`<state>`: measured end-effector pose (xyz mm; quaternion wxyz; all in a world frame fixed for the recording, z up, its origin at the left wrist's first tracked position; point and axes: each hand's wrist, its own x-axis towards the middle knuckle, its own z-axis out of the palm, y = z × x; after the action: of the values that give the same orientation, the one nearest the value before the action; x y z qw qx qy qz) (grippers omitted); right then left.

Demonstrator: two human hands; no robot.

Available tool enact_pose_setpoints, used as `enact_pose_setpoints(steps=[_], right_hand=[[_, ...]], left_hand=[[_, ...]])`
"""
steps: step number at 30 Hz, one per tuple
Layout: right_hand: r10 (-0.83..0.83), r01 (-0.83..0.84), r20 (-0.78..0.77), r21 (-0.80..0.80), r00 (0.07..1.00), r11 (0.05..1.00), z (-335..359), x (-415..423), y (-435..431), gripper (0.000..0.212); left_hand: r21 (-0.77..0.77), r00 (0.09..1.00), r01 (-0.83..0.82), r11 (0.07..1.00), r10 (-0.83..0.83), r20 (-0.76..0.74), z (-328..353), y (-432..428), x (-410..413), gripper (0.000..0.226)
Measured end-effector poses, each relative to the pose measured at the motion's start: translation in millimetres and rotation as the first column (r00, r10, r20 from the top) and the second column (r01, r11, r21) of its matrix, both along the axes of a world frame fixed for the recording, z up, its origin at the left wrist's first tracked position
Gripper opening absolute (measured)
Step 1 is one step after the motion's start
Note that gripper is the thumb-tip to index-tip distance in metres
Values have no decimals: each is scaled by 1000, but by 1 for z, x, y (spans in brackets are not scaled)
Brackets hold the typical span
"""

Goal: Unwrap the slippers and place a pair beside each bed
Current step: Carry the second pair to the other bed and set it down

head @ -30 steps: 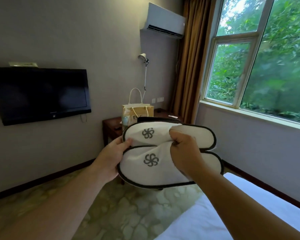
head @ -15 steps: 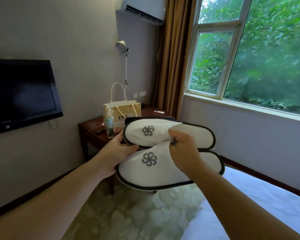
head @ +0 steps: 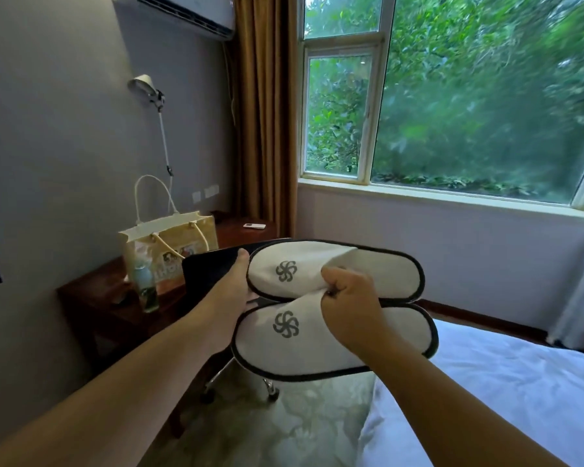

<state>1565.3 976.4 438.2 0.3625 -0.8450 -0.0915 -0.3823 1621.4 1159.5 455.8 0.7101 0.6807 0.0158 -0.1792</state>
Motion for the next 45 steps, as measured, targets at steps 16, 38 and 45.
enact_pose_setpoints(steps=[16,38,45], right_hand=[[-123,124,-47,16,991,992,1,198,-103,40],[-638,622,24,-256,770,740,-1,375,-275,40],[-675,678,96,-211,731,704,-3,439,-393,47]], left_hand=[[79,969,247,966,-246,-21,26,-86,216,84],[-7,810,574,819,-569,-139,7,-315,492,89],[-48,760,643,765,-644,-82,3,-447,559,97]])
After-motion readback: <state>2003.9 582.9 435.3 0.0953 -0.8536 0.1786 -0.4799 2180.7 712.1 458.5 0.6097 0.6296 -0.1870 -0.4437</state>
